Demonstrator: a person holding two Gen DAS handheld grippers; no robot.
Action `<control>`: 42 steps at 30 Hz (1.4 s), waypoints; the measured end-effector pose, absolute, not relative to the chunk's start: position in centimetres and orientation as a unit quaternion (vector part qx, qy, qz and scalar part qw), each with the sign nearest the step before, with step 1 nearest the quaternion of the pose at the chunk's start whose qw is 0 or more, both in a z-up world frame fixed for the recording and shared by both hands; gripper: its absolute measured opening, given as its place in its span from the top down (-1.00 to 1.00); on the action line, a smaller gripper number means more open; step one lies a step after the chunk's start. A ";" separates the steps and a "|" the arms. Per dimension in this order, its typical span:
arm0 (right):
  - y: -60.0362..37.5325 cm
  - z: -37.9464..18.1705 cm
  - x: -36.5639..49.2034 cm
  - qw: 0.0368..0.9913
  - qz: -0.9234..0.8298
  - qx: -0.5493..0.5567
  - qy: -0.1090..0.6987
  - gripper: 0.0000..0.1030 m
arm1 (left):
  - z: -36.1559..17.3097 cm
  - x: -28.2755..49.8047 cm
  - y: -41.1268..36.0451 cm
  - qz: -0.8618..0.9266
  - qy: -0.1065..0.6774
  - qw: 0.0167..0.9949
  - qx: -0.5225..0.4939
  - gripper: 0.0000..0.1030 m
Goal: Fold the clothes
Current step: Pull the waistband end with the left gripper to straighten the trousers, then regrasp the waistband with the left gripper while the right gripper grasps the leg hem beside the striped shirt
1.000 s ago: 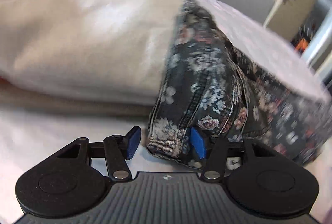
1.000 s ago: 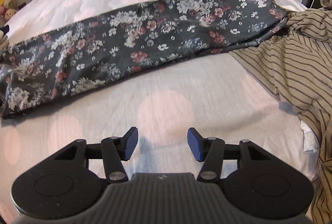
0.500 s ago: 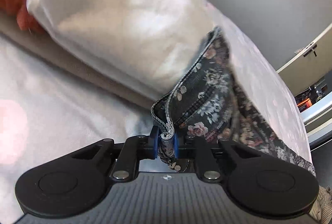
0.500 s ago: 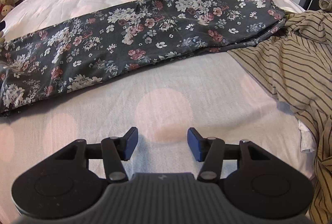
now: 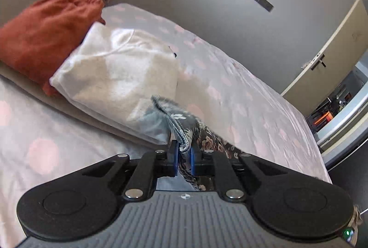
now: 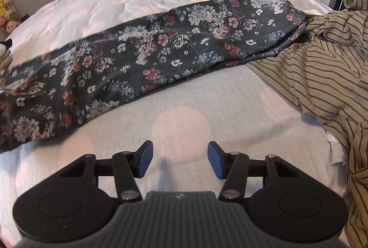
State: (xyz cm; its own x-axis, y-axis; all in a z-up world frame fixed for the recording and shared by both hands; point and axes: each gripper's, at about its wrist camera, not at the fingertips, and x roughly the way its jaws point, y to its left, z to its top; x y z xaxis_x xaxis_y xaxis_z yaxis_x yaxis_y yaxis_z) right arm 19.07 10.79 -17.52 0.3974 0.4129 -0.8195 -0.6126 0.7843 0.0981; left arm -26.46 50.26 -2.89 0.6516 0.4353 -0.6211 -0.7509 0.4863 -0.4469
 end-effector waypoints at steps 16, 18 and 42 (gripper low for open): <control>9.8 -16.4 19.2 0.832 0.324 -0.092 0.440 -0.10 | -13.6 -39.6 49.5 0.476 0.322 0.701 -0.423 0.86; 9.7 -16.4 19.1 0.833 0.323 -0.093 0.440 -0.10 | -15.6 -39.8 49.2 0.480 0.334 0.684 -0.437 0.86; 11.6 -17.2 18.4 0.828 0.296 -0.167 0.446 -0.11 | -17.8 -38.4 56.6 0.429 0.283 0.741 -0.432 0.05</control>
